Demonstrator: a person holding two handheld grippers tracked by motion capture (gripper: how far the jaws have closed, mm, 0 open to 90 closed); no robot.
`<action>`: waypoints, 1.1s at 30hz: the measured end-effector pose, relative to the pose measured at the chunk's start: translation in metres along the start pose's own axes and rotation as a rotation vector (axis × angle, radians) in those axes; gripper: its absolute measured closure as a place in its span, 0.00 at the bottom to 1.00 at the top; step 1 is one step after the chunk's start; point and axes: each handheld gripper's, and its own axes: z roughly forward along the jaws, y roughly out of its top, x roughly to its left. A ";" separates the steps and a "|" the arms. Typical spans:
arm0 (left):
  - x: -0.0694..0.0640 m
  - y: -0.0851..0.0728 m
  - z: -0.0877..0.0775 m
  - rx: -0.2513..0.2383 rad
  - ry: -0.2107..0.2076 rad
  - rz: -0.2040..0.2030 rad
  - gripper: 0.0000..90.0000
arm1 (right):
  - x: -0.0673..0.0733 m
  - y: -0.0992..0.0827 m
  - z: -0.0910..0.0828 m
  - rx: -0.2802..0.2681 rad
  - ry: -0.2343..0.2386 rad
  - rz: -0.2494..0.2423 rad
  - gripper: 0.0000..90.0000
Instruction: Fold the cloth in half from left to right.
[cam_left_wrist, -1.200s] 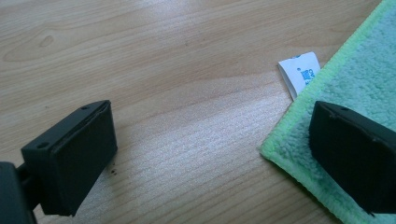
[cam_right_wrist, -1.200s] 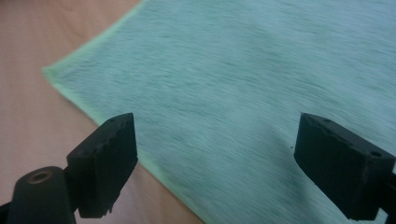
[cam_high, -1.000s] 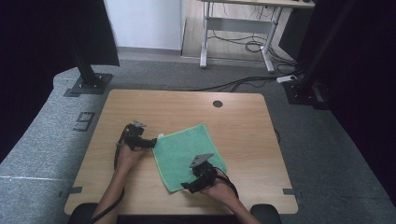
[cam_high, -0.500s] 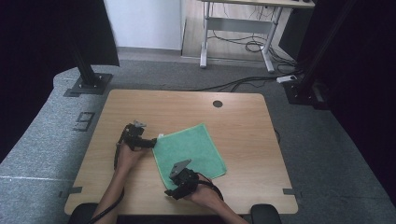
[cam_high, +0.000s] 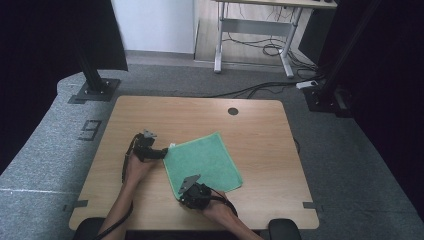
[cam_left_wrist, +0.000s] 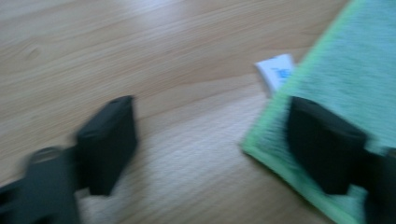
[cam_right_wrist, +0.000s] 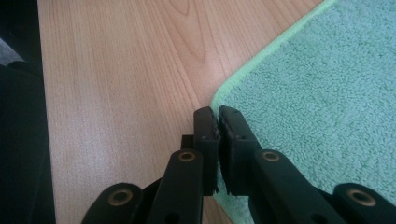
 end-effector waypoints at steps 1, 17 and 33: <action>-0.002 -0.001 -0.001 -0.009 -0.014 0.013 0.34 | -0.001 0.000 0.000 -0.002 0.003 0.000 0.95; -0.003 -0.006 -0.011 -0.005 -0.104 -0.043 0.97 | -0.001 0.003 0.002 -0.009 0.041 0.001 0.97; 0.018 -0.005 -0.049 -0.040 -0.098 -0.085 0.96 | 0.016 0.034 -0.002 -0.057 0.062 -0.072 0.97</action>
